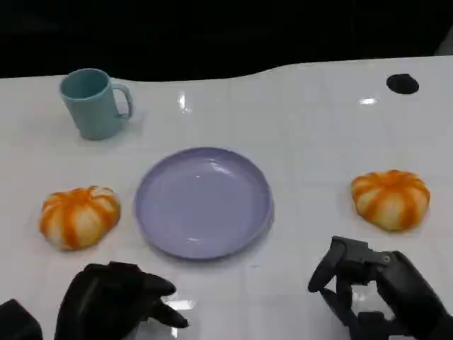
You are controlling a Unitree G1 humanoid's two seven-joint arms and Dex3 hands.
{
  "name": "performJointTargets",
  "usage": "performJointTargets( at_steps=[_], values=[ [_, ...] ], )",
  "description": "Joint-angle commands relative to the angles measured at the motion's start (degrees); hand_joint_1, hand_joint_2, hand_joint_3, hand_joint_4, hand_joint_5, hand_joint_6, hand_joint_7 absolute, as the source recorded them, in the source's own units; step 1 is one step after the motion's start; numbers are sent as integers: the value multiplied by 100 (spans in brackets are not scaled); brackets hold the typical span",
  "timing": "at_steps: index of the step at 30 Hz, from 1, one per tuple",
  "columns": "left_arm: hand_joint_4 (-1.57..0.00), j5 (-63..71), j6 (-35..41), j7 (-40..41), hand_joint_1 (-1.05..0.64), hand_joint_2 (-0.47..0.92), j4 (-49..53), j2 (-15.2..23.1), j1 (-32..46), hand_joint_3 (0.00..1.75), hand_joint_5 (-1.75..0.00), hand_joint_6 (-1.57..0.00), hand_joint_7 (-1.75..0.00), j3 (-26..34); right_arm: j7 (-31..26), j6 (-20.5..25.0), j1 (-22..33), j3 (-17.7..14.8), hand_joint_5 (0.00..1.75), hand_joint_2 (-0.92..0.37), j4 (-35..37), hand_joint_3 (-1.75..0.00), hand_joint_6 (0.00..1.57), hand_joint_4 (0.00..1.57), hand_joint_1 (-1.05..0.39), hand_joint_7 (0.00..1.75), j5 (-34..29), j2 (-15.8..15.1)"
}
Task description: Grasp the bread from the table and place it into the plate.
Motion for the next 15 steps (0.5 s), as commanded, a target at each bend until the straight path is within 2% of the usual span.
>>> performJointTargets(
  at_steps=[1,15],
  values=[
    [-157,13,-80,-20,-105,76,27,96,-13,0,-37,-157,-15,44,28,46,33,-23,175,-52,-19,-107,70,86,-19,139,90,-48],
    [-157,21,-63,6,-105,76,14,100,-12,0,-37,-157,-15,48,32,19,20,-21,175,-53,7,-106,70,85,-19,138,99,-40]
  ],
)
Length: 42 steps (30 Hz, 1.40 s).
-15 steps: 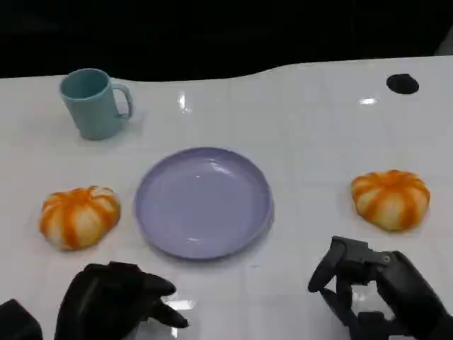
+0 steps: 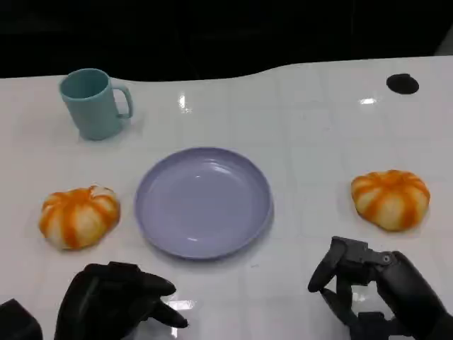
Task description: Grasp the bread from the table and place it into the plate.
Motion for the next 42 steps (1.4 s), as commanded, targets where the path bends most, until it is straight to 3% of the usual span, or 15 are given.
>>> performJointTargets(
  at_steps=[1,14,22,27,33,36,42],
  values=[
    [-157,20,-56,8,-105,76,-2,97,-6,0,-37,-157,-15,43,21,-9,19,-21,175,-53,9,-106,70,85,-19,138,88,-41],
    [-157,24,-90,-4,-105,76,9,93,-5,0,-37,-157,-15,40,23,-51,19,-30,175,-53,24,-104,70,86,-19,137,118,-37],
    [-157,10,-70,-19,-105,76,-36,107,20,0,-37,-157,-15,38,-53,-327,-88,-108,166,-67,102,-77,75,69,-16,110,103,-63],
    [-157,-19,-41,-29,-105,76,-57,111,43,0,-37,-157,-14,47,-165,-472,-207,-201,134,-68,142,-69,70,61,-13,91,75,-77],
    [-157,-33,-15,-28,-105,76,-93,118,50,0,-37,-157,-15,47,-605,-675,-366,-345,116,-65,152,-67,68,57,-13,68,-606,-259],
    [-157,-22,-17,-12,-105,76,-88,123,44,0,-37,-157,-15,48,-861,-679,-443,-383,91,-69,116,-54,70,56,-21,42,-1015,-384],
    [-157,-24,-18,-16,-105,76,-57,132,20,0,-37,-157,-14,53,-1728,-760,-627,-419,54,-85,79,-26,72,53,-33,8,-2143,-718]
  ],
)
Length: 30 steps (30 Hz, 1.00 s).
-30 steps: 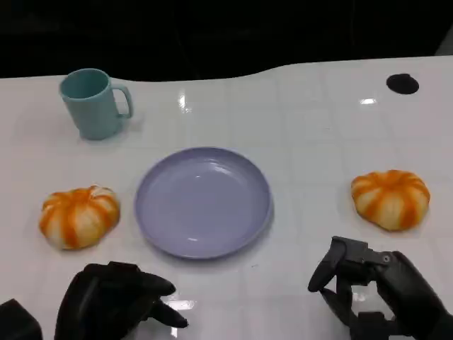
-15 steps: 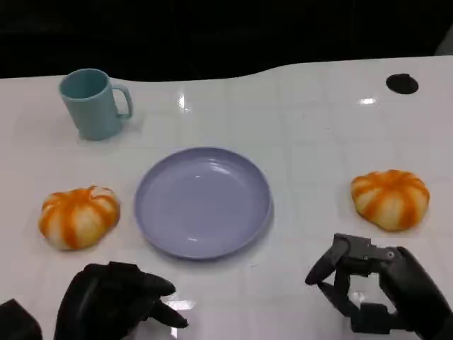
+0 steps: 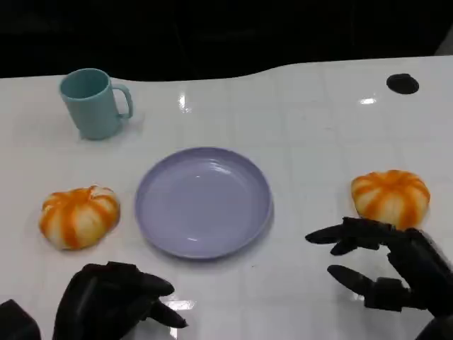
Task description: Grasp the bread from the table and place it into the plate.
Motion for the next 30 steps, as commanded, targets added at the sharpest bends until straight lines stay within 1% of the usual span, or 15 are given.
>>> performJointTargets(
  at_steps=[1,3,5,6,8,12,13,15,17,18,19,23,24,26,30],
  values=[
    [-157,-19,-12,-20,-105,76,-30,102,0,0,-37,-157,-14,49,-652,-61,-169,-117,51,-86,-102,-23,71,52,-33,6,-714,-330],
    [-157,-27,-6,-27,-105,76,-20,103,-9,0,-37,-157,-15,52,-1019,83,-248,-116,37,-90,-181,-12,68,51,-35,1,-1263,-493],
    [-157,-34,6,-33,-105,75,-15,105,-12,0,-37,-157,-14,54,-1305,260,-297,-93,32,-89,-266,-8,65,49,-35,0,-1722,-628],
    [-157,-32,6,-33,-105,75,-13,106,-13,0,-37,-157,-14,54,-1392,333,-307,-72,30,-88,-296,-6,63,48,-35,0,-1850,-670],
    [-157,-6,4,-7,-105,75,-25,108,-10,0,-37,-157,-14,50,-1634,606,-322,-21,28,-87,-415,-5,61,46,-37,0,-2282,-781],
    [-157,-24,20,-33,-105,75,-23,108,-13,0,-37,-157,-14,45,-1861,1397,-323,123,25,-86,-756,-3,55,39,-42,0,-3146,-990],
    [-157,-21,31,-27,-105,75,-32,109,-10,0,-37,-157,-14,42,-1848,1628,-306,167,24,-86,-868,-3,52,34,-45,0,-3342,-1011],
    [-157,2,24,-4,-105,75,-38,104,-9,0,-37,-157,-14,35,-1762,2027,-274,250,29,-87,-1070,-2,49,27,-47,0,-3618,-1040],
    [-157,-5,26,-7,-105,75,-28,95,-19,0,-37,-157,-14,34,-1560,2387,-259,334,49,-87,-1260,-1,44,11,-47,0,-3773,-1062],
    [-157,-6,25,-9,-105,75,-21,94,-24,0,-37,-157,-14,34,-1468,2536,-256,375,56,-86,-1338,0,42,6,-47,0,-3815,-1074],
    [-157,-10,25,-10,-105,75,-5,92,-33,0,-37,-157,-14,36,-1368,2688,-259,412,59,-85,-1415,0,41,2,-47,0,-3869,-1077],
    [-157,-1,8,-9,-105,75,38,97,-66,0,-37,-157,-15,43,-1146,3079,-311,536,57,-81,-1583,0,39,0,-47,0,-3919,-1079],
    [-157,-8,-1,-21,-105,75,58,98,-78,0,-37,-157,-15,47,-1016,3175,-343,562,57,-81,-1624,0,39,0,-47,0,-3889,-1076],
    [-157,-15,-25,-37,-105,75,96,95,-95,0,-37,-157,-15,55,-785,3304,-430,615,51,-80,-1646,0,36,0,-45,0,-3844,-1098],
    [-157,-9,-62,-36,-105,76,112,87,-93,0,-37,-157,-14,60,-472,3518,-631,739,51,-78,-1534,0,37,0,-43,1,-3865,-1146]
  ],
)
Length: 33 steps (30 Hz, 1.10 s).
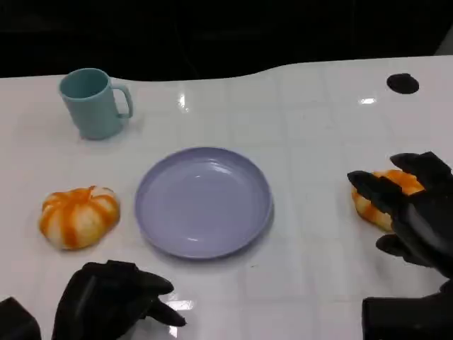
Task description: Grasp the bread from the table and place it into the plate.
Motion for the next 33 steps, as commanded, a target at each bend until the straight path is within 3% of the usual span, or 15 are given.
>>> performJointTargets(
  at_steps=[1,7,28,31,33],
  values=[
    [-157,-13,-67,-35,-105,76,38,73,-34,0,-37,-157,-14,49,290,248,-310,153,53,-77,112,0,37,0,-44,1,-12,-166],
    [-157,-16,-55,-30,-105,75,-4,64,-2,0,-37,-157,-15,54,373,586,-728,458,56,-76,651,0,39,5,-42,1,-169,-194],
    [-157,-36,8,-7,-105,75,-213,47,141,0,-38,-157,-15,49,-104,922,-2081,1340,24,-81,3545,0,32,16,-44,0,372,95],
    [-157,-34,8,-8,-105,75,-216,47,146,0,-38,-157,-15,48,-351,789,-2215,1406,18,-84,3889,-1,41,38,-40,2,511,140],
    [-157,-35,15,-8,-105,75,-222,47,148,0,-38,-157,-15,47,-802,462,-2282,1389,22,-85,4161,0,67,80,-28,6,718,151]
  ],
)
